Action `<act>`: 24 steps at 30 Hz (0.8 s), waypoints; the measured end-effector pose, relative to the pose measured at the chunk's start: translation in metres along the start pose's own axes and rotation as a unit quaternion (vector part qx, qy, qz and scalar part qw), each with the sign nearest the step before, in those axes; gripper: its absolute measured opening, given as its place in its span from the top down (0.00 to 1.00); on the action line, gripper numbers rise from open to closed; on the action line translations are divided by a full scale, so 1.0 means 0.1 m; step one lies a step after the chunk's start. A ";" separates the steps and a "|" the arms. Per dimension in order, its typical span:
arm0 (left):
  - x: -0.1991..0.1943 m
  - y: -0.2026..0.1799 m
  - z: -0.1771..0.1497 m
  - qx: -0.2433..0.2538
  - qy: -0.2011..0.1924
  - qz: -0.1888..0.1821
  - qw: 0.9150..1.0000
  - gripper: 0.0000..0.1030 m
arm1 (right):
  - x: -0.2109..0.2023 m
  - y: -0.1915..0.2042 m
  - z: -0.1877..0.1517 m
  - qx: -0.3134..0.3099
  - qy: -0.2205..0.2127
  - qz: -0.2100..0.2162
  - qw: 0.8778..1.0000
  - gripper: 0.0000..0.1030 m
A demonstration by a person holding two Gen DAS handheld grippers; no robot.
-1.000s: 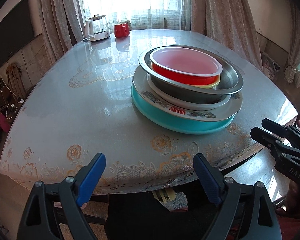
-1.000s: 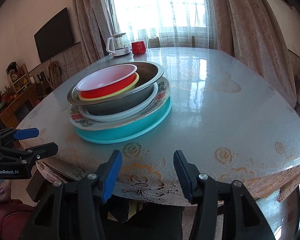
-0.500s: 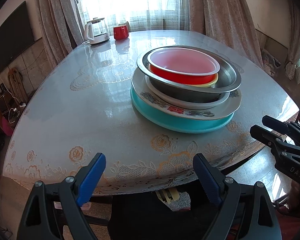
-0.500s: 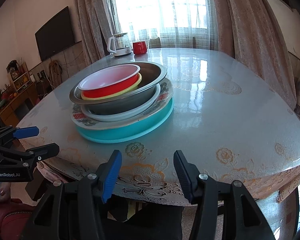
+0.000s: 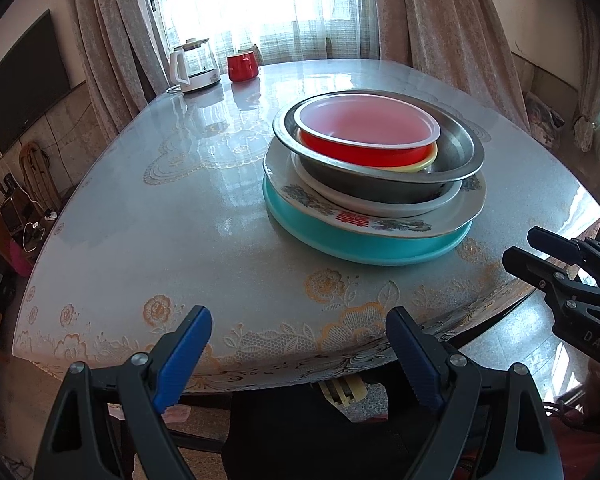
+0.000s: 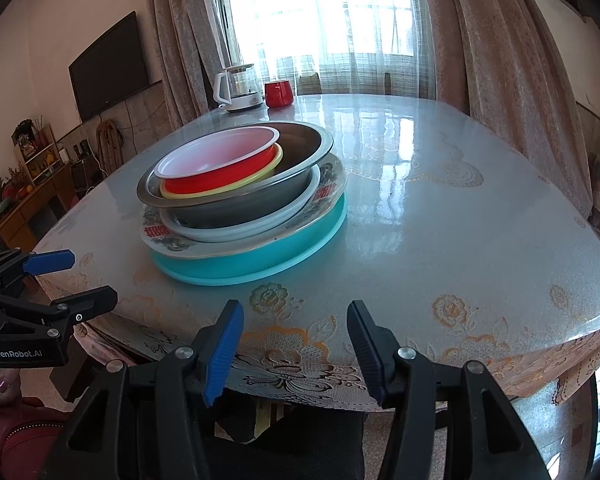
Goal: Organize plates and bowls
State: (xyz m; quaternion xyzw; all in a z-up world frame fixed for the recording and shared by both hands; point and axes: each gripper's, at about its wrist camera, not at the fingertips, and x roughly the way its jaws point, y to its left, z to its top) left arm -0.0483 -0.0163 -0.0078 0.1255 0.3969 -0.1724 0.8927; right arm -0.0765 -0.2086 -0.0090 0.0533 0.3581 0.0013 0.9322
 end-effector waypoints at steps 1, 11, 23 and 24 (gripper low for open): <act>0.00 0.00 0.00 0.000 0.000 0.000 1.000 0.13 | 0.00 0.00 0.00 0.000 0.000 0.000 1.000 0.47; 0.02 0.01 0.00 -0.003 0.004 0.000 1.000 0.15 | 0.00 -0.01 -0.01 0.004 0.000 -0.002 1.000 0.47; 0.02 -0.04 -0.01 0.006 0.003 0.000 1.000 0.15 | 0.00 -0.02 -0.01 0.003 0.000 -0.003 1.000 0.47; 0.02 -0.04 -0.01 0.006 0.003 -0.001 1.000 0.15 | 0.00 -0.01 -0.01 0.002 0.001 -0.003 1.000 0.47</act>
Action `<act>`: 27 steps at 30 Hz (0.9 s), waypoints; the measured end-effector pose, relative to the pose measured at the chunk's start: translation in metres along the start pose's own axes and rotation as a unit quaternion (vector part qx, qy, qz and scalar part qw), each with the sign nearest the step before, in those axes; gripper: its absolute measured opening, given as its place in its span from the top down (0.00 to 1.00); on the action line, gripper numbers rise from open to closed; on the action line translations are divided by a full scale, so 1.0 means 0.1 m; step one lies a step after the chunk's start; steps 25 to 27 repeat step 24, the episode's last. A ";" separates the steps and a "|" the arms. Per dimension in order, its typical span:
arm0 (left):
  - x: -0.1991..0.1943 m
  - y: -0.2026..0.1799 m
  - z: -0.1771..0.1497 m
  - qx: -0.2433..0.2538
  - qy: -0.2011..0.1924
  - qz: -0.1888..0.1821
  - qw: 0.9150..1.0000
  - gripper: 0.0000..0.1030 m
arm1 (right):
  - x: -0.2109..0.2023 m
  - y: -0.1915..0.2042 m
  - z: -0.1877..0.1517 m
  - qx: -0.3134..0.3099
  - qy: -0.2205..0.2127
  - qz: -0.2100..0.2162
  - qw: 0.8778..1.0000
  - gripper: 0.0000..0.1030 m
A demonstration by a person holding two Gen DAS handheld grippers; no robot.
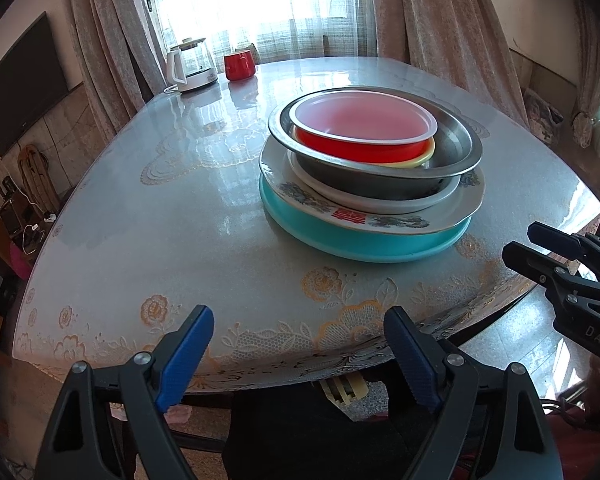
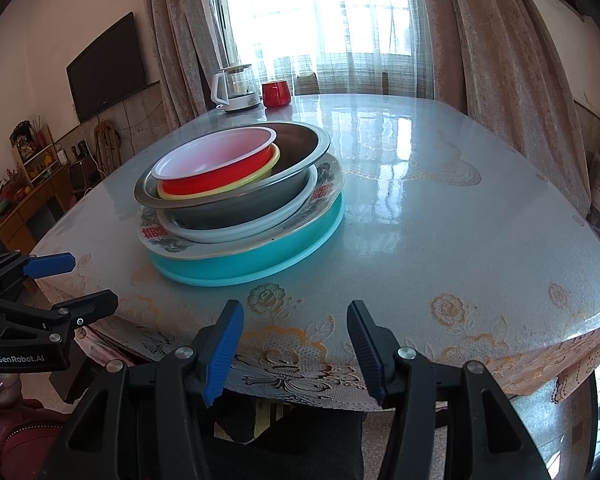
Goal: Organize plates and bowls
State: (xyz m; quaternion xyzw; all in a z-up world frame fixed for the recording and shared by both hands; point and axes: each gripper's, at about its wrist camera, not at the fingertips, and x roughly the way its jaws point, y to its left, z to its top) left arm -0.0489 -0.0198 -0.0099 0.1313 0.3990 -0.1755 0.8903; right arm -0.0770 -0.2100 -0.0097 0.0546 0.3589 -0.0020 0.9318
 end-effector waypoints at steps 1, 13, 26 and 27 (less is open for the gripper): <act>0.00 0.00 0.00 0.000 0.000 -0.001 1.000 0.15 | 0.00 0.00 0.00 0.000 0.000 0.000 1.000 0.47; 0.02 0.01 0.01 0.002 0.003 -0.005 1.000 0.15 | 0.00 0.02 0.00 0.000 0.001 0.002 1.000 0.47; 0.06 0.07 0.03 -0.005 0.004 -0.010 1.000 0.17 | 0.04 -0.03 0.01 0.003 0.005 0.009 1.000 0.47; 0.06 0.07 0.03 -0.005 0.004 -0.010 1.000 0.17 | 0.04 -0.03 0.01 0.003 0.005 0.009 1.000 0.47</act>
